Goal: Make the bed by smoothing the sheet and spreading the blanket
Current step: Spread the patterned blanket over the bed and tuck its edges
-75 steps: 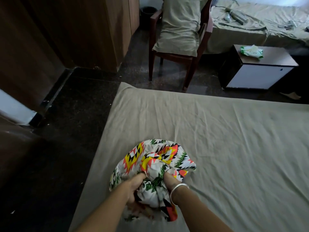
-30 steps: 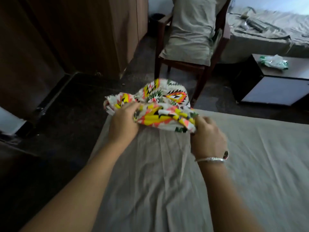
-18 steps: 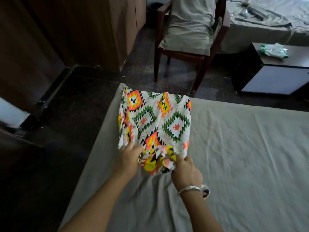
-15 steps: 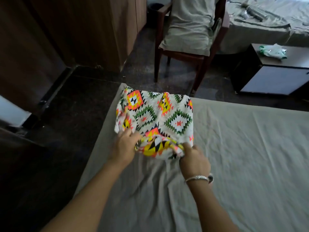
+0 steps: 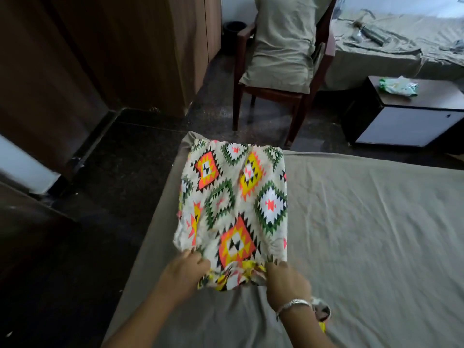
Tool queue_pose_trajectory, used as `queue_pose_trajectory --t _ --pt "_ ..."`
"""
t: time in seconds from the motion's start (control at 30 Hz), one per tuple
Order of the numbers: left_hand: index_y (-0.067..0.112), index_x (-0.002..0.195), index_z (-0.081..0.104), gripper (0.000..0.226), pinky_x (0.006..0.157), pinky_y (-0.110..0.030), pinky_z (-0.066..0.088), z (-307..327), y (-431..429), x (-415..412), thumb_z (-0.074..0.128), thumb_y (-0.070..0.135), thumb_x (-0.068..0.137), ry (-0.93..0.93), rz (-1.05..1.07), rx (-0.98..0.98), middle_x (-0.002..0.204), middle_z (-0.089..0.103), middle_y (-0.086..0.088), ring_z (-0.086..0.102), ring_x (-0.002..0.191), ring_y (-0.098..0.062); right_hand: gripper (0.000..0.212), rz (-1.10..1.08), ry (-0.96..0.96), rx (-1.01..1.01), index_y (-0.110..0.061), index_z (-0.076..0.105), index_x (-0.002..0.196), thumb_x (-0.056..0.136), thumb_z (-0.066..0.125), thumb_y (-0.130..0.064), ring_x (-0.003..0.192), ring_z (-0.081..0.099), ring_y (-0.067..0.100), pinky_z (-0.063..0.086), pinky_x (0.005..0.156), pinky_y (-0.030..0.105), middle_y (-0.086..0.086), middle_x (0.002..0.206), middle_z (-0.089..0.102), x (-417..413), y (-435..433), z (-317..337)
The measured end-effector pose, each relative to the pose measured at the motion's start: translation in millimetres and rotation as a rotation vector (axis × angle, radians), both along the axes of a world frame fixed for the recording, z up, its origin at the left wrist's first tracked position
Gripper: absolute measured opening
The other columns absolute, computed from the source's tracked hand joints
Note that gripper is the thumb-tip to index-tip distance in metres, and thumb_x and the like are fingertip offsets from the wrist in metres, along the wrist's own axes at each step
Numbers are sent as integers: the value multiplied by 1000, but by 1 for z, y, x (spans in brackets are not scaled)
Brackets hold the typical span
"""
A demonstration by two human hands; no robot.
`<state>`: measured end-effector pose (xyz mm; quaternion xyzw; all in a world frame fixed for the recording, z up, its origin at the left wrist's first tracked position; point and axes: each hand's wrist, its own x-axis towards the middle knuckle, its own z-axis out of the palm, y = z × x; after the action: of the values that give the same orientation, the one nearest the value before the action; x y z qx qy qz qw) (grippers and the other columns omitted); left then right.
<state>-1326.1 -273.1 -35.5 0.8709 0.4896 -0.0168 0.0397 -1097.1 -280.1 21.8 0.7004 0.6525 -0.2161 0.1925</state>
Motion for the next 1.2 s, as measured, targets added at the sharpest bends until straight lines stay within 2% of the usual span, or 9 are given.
queue_pose_trajectory --t 0.1,0.3,0.37,0.5,0.6,0.7,0.83,1.03,1.2 --pt "21 73 40 60 38 -28 46 9 13 -16 89 14 39 -77 104 -28 70 54 -2 57 59 -24 31 -10 3 135 -24 48 123 93 40 -18 103 60 30 48 73 36 6 119 51 12 6 0" --pt "5 71 50 25 61 -40 34 158 44 -13 71 19 70 -585 139 583 74 50 -15 42 73 -28 13 -127 153 1336 -14 59 76 67 67 -9 48 48 35 24 41 26 10 68 51 29 35 100" --pt "12 77 48 14 60 -40 35 139 21 -13 61 15 70 -523 128 480 77 50 -13 47 72 -30 19 -55 184 1166 -18 57 89 72 66 -14 58 57 36 35 43 30 9 77 58 21 19 101" --pt "23 72 42 40 42 -27 37 41 -47 -26 72 14 47 -150 -14 5 63 52 -2 55 54 -23 32 160 18 71 -24 49 122 92 40 -18 105 61 31 50 78 37 6 117 60 0 -44 23" --pt "21 60 43 42 43 -26 33 -1 -92 -39 81 12 43 -72 65 -284 64 47 3 53 59 -19 31 153 -18 -223 -22 55 120 94 39 -16 117 55 29 47 90 36 5 125 58 -6 -83 -17" --pt "23 62 34 31 58 -32 32 -22 -122 -48 58 41 67 -255 550 -527 72 40 9 48 72 -23 35 182 -85 -313 -21 57 121 94 37 -12 120 53 27 45 94 36 3 128 58 -7 -103 -36" --pt "20 72 50 17 67 -36 44 -16 -134 -56 57 35 71 -265 482 -532 81 53 2 52 78 -24 35 274 -115 -314 -19 58 120 94 37 -9 118 55 27 44 94 36 5 126 59 -16 -108 -39" --pt "-3 72 63 15 75 -42 44 51 -106 -76 61 11 75 -438 228 352 81 61 -22 56 81 -34 34 25 4 519 -12 56 112 78 55 -6 66 62 39 40 46 34 17 107 54 -5 -83 25" --pt "17 62 64 61 47 -27 43 -39 -163 -82 23 39 103 -300 184 -3 58 61 -2 57 63 -21 35 410 14 -372 -17 54 128 95 42 -19 116 54 33 47 90 41 14 133 47 -38 -165 -17"
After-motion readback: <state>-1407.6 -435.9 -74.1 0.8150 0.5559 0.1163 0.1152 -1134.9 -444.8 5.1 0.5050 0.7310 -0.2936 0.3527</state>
